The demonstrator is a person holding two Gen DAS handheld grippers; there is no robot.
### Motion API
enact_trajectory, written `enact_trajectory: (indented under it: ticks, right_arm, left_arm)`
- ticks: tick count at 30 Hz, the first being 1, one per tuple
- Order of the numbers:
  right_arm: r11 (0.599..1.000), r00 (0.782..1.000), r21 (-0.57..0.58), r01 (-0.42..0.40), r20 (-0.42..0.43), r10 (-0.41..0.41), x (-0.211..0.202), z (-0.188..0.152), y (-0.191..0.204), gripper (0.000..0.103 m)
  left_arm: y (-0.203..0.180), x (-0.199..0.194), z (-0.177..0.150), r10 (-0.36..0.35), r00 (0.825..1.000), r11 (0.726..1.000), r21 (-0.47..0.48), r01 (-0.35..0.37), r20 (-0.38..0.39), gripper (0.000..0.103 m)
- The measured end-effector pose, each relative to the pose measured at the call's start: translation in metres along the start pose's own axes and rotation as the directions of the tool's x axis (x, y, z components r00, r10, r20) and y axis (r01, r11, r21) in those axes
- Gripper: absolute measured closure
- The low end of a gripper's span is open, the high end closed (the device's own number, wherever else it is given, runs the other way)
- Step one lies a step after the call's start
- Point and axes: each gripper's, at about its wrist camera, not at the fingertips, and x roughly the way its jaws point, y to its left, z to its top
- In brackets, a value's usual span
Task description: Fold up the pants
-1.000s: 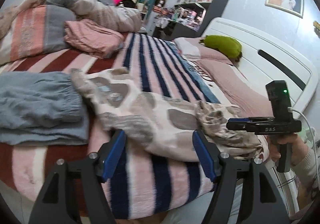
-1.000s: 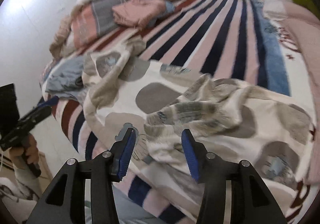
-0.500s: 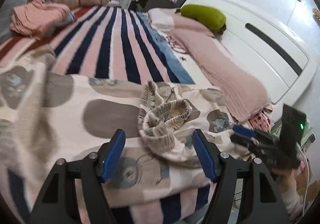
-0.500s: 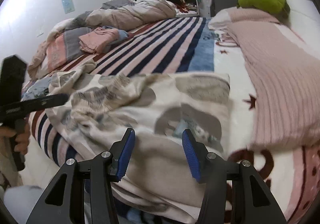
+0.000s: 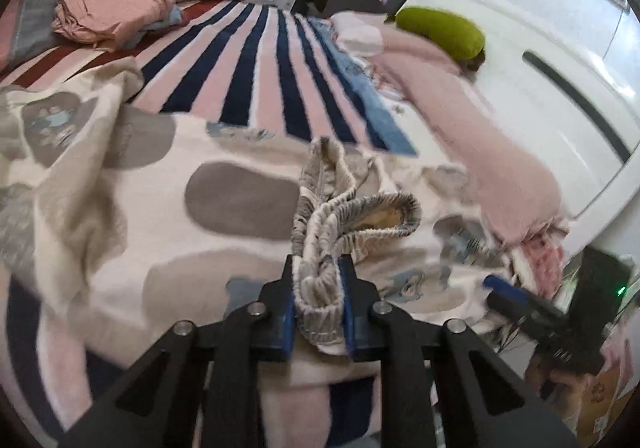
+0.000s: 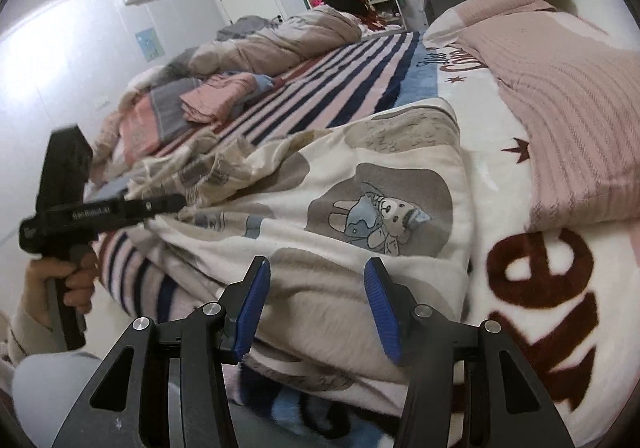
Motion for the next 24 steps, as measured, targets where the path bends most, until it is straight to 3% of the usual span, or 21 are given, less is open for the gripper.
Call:
enact_trajectory:
  ticks: [1,3,6,8,12,15,17,19,20,21,24]
  right_arm:
    - [1.000,1.000,0.002,-0.002,0.003,0.002,0.000,-0.001,0.001,0.058]
    - [1.000,1.000,-0.002,0.005,0.010,-0.005,-0.001,-0.002,0.003,0.058]
    - [1.000,1.000,-0.005,0.006,0.021,-0.006,-0.001,-0.004,0.004,0.058]
    - [1.000,1.000,-0.001,-0.004,0.024,0.004,-0.002,-0.005,0.003,0.058]
    - [1.000,0.999,0.013,-0.019,0.032,0.019,-0.002,-0.005,-0.001,0.058]
    - [0.999,0.999,0.024,-0.027,0.037,0.026,-0.003,-0.006,-0.002,0.058]
    - [0.999,0.999,0.030,-0.031,0.040,0.030,-0.004,-0.006,-0.003,0.058]
    - [0.999,0.999,0.036,-0.036,0.041,0.035,-0.004,-0.006,-0.005,0.058]
    - [0.998,0.998,0.039,-0.040,0.040,0.038,-0.004,-0.006,-0.005,0.058]
    - [0.998,0.998,0.040,-0.043,0.038,0.041,-0.004,-0.005,-0.006,0.058]
    - [0.999,0.999,0.033,-0.041,0.031,0.040,-0.003,-0.005,-0.006,0.058]
  left_arm:
    - [-0.002,0.002,-0.002,0.044,0.999,0.999,0.022,-0.044,-0.016,0.078]
    - [-0.005,0.003,-0.002,0.098,0.995,0.993,0.061,-0.097,-0.020,0.058]
    - [-0.013,-0.007,0.012,0.069,0.998,0.992,0.105,-0.070,0.016,0.046]
    - [-0.025,-0.009,0.023,0.030,0.999,0.982,0.188,-0.033,0.018,0.036]
    - [-0.051,0.016,0.038,0.046,0.998,0.939,0.341,-0.029,-0.044,0.034]
    - [-0.058,0.048,0.039,0.161,0.984,0.903,0.413,-0.114,-0.081,0.034]
    - [-0.053,0.059,0.038,0.179,0.978,0.904,0.410,-0.123,-0.103,0.034]
    - [-0.047,0.065,0.040,0.161,0.981,0.919,0.378,-0.111,-0.105,0.046]
    - [-0.044,0.064,0.042,0.156,0.983,0.925,0.363,-0.111,-0.097,0.067]
    - [-0.039,0.063,0.046,0.151,0.985,0.935,0.336,-0.115,-0.083,0.076]
    - [-0.020,0.055,0.059,0.140,0.990,0.964,0.231,-0.128,-0.034,0.083]
